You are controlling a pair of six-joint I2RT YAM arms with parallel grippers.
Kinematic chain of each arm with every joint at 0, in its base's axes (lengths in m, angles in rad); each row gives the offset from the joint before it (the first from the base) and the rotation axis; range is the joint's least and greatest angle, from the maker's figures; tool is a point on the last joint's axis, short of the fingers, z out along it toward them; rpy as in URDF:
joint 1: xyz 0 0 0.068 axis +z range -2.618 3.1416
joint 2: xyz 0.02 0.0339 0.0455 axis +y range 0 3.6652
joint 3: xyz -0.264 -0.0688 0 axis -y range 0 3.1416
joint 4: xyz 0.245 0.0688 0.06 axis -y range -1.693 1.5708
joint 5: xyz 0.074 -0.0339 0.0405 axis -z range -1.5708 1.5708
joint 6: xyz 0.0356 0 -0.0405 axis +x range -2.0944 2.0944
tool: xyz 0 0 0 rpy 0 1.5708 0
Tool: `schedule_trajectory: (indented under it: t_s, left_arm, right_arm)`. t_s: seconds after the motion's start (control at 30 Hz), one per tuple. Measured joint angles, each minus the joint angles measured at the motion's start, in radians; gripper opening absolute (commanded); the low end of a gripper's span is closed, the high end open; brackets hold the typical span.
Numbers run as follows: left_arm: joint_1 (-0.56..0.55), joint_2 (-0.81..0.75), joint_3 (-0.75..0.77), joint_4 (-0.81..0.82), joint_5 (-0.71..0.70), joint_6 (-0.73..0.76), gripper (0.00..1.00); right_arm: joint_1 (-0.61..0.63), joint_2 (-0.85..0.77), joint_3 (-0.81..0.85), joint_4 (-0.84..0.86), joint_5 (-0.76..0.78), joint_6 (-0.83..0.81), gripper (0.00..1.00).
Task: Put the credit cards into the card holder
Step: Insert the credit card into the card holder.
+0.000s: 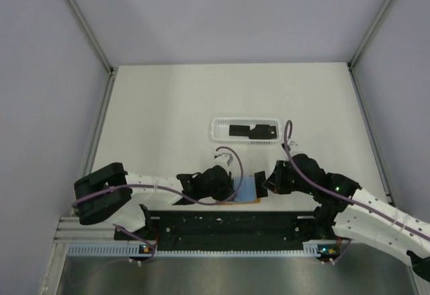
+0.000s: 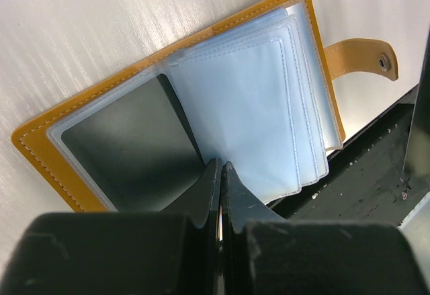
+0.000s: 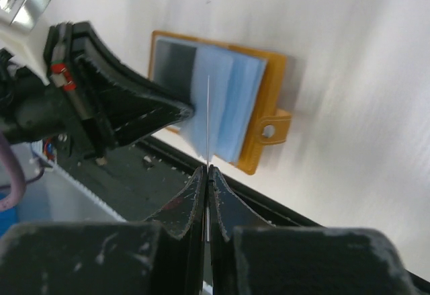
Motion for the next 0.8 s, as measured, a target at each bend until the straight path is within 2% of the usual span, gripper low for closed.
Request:
schedule_trajectory:
  t_s: [0.17,0.27,0.8]
  left_arm:
    - [0.000,0.000,-0.002,0.005,0.001,0.000,0.00]
    - [0.000,0.000,-0.002,0.006,0.001,0.000,0.00]
    - [0.002,0.010,-0.001,0.019,0.008,0.000,0.00]
  right_arm:
    - [0.000,0.066,-0.017,0.114,-0.184,-0.039,0.00]
    - [0.000,0.092,-0.052,0.148,-0.229,-0.036,0.00]
    - [0.000,0.078,-0.138,0.154,-0.251,0.042,0.00]
